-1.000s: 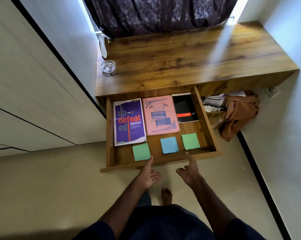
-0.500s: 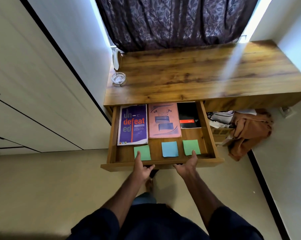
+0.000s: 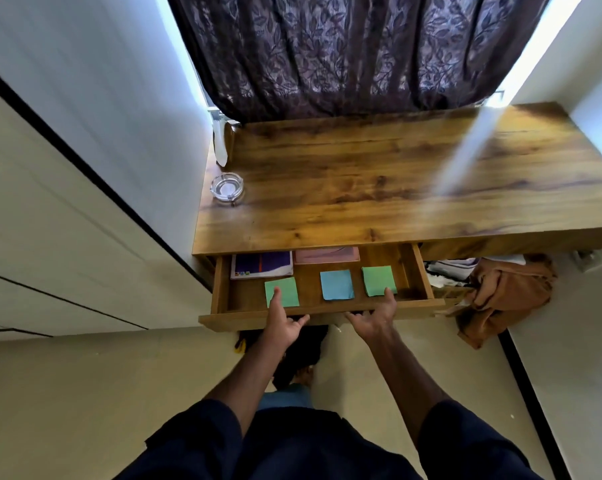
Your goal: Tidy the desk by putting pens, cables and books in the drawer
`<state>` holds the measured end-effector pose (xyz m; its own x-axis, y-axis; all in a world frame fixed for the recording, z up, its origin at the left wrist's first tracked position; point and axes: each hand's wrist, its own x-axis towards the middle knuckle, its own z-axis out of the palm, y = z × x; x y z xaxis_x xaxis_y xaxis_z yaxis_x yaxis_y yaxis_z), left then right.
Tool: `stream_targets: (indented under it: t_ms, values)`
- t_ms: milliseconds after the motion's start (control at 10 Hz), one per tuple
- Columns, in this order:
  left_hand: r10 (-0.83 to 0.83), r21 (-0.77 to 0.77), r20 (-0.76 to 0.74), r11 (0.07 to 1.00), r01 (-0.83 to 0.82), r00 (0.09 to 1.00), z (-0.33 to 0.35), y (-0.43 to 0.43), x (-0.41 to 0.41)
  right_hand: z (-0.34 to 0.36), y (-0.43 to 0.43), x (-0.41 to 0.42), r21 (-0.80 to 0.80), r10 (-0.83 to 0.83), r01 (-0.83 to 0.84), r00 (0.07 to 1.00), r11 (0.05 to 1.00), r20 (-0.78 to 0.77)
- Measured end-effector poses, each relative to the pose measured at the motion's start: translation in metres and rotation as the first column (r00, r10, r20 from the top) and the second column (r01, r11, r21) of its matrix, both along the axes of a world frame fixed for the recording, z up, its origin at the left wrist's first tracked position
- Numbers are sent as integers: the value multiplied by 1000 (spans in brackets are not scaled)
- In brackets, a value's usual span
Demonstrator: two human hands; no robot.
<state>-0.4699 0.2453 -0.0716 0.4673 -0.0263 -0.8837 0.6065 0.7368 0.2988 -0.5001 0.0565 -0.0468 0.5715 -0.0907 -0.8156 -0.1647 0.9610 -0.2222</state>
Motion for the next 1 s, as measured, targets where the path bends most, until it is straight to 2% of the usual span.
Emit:
stream_targets:
  t_ms: [200, 400, 600, 700, 800, 900, 1000]
  values:
    - [31, -14, -20, 999, -32, 999, 9, -6, 84, -3, -4, 86, 52, -57, 59, 998, 997, -35]
    - [64, -161, -85, 984, -77, 994, 1, -5, 150, -12, -11, 150, 101, -112, 123, 988, 987, -103]
    - [26, -197, -63, 980, -38, 998, -2, -4, 185, -10, -10, 185, 87, -162, 172, 981, 981, -110]
    - [-71, -128, -17, 989, 68, 997, 1, -3, 177, -9, -8, 181, 70, -144, 154, 981, 986, -128]
    - [-371, 89, 48, 926, 366, 927, 10, -8, 164, -4, -11, 170, -24, -55, 52, 991, 998, -125]
    - [-696, 316, -20, 676, 666, 717, 19, -21, 156, 7, -14, 161, -231, 47, -99, 974, 968, -220]
    - [-876, 535, -85, 362, 763, 475, 36, -43, 160, 31, -18, 157, -461, -28, -119, 953, 879, -301]
